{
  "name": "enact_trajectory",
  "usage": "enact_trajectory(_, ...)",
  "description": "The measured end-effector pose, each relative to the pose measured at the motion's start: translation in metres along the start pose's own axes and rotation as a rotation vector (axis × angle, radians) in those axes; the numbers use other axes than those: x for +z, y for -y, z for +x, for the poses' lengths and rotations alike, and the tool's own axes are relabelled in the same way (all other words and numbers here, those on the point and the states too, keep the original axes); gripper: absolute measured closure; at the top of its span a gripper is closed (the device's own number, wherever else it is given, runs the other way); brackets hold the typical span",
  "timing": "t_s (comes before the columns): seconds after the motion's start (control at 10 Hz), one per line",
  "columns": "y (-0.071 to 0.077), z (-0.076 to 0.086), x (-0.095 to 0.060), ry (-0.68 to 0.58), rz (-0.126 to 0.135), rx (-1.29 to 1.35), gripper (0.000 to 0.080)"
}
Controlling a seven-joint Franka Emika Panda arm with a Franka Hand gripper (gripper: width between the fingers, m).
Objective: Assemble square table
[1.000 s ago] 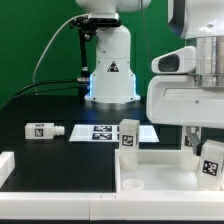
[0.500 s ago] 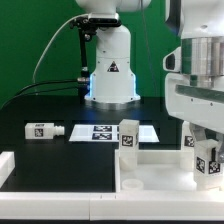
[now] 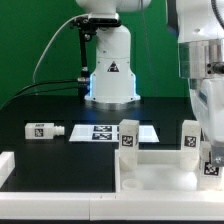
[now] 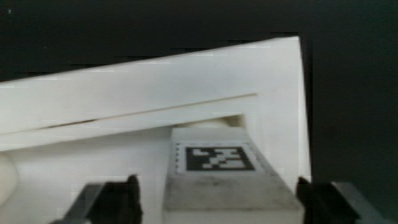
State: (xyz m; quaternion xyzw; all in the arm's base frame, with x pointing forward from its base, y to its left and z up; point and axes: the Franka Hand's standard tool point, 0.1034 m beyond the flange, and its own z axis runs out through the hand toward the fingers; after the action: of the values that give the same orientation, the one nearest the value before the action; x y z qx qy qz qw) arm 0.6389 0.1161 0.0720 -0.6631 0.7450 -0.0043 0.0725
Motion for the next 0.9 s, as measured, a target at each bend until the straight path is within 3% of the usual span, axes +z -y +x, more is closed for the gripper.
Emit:
enact_trajectory(0.1,-0.002,-0.002,-0.001,-0.002,-0.023,-0.127,0.0247)
enact_trajectory(0.2,0.0,-0.003,-0.003,-0.002,-0.028,-0.352,0.0247)
enact_trajectory(0.3,0.0,-0.003,-0.002,0.004,-0.029,-0.541,0.0165)
enact_trajectory(0.7,0.001,0.0,-0.002,-0.009,-0.031,-0.807,0.0151)
enact_trajectory(0.9,0.012,-0.004,-0.005,-0.102,0.015,-1.168,0.015)
